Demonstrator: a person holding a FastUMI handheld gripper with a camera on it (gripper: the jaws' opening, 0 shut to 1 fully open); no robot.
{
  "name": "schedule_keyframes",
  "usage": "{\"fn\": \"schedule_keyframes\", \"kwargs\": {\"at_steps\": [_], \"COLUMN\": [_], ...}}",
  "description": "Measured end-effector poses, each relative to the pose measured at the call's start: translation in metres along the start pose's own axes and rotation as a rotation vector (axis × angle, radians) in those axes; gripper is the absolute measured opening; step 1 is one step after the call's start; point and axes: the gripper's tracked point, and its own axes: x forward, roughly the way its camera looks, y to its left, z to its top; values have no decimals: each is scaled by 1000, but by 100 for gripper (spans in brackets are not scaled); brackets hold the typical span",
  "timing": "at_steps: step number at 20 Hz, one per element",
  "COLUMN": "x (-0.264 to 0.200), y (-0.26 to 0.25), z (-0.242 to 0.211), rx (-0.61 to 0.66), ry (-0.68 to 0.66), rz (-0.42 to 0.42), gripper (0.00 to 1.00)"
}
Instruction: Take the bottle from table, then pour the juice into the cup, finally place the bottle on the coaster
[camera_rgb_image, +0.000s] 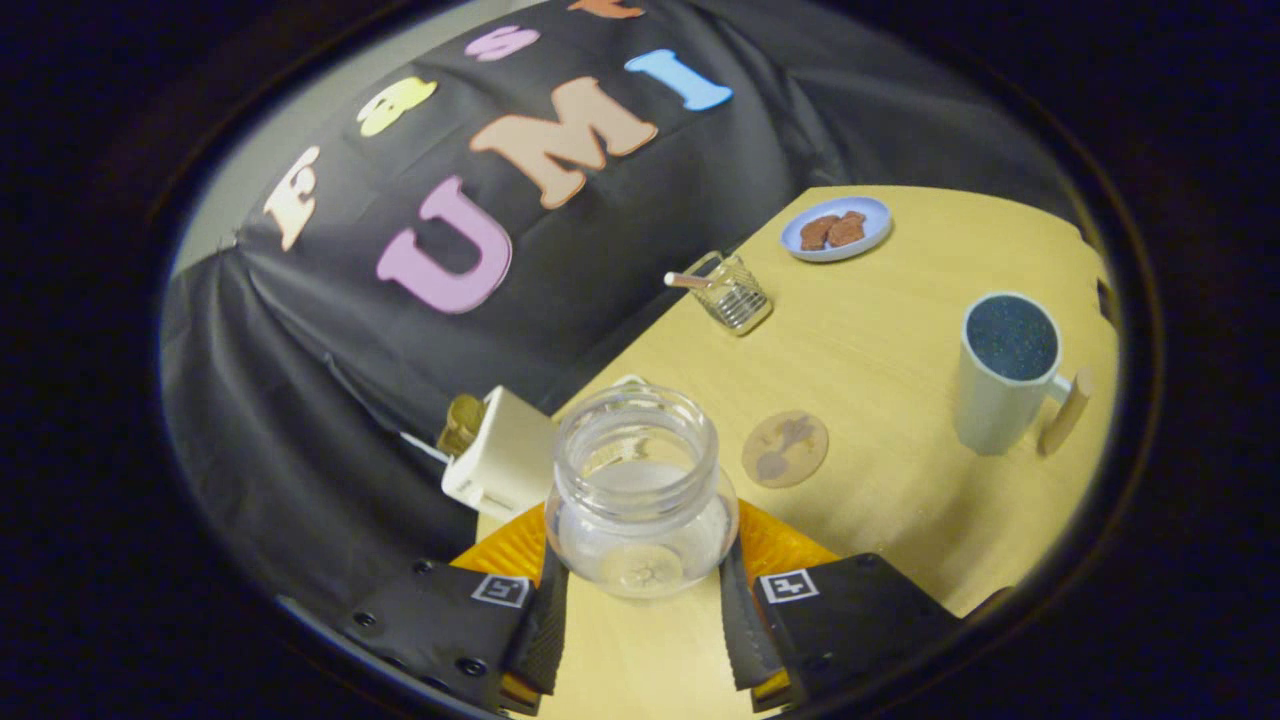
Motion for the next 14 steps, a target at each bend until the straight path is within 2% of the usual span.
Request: {"fn": "schedule_keyframes", "kwargs": {"at_steps": [14], "x": [9], "y": [10], "z": [124], "rx": [511], "ry": [-306], "rz": [202], "gripper": [70]}}
